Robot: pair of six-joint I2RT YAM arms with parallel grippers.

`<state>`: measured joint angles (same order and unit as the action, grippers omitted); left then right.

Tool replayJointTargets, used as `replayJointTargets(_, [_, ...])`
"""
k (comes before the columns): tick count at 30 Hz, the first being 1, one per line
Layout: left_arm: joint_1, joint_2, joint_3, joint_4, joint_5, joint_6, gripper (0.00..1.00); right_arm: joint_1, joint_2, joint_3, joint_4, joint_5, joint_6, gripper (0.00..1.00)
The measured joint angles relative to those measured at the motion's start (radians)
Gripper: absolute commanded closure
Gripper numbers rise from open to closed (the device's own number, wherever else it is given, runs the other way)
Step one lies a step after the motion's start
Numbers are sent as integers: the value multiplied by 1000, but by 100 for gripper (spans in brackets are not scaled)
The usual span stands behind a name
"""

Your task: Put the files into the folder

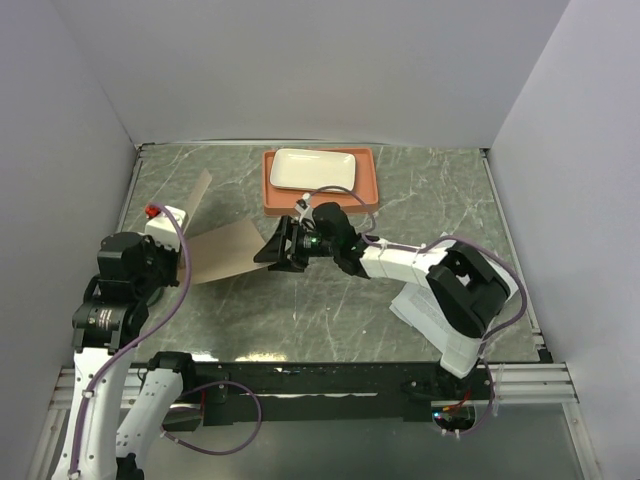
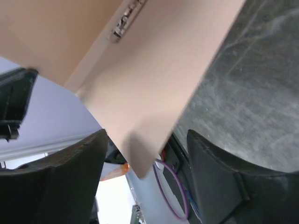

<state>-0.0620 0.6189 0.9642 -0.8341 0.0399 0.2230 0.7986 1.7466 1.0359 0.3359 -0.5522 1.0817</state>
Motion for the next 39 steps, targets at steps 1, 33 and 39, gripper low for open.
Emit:
replayJointTargets(1, [0, 0, -2, 0, 1, 0, 99, 0, 10, 13, 2, 0, 3, 34])
replayJointTargets(33, [-3, 0, 50, -27, 76, -31, 13, 95, -624, 15, -578, 554, -502, 100])
replayJointTargets(39, [-3, 5, 51, -34, 75, -25, 9, 96, -728, -163, -680, 633, -524, 100])
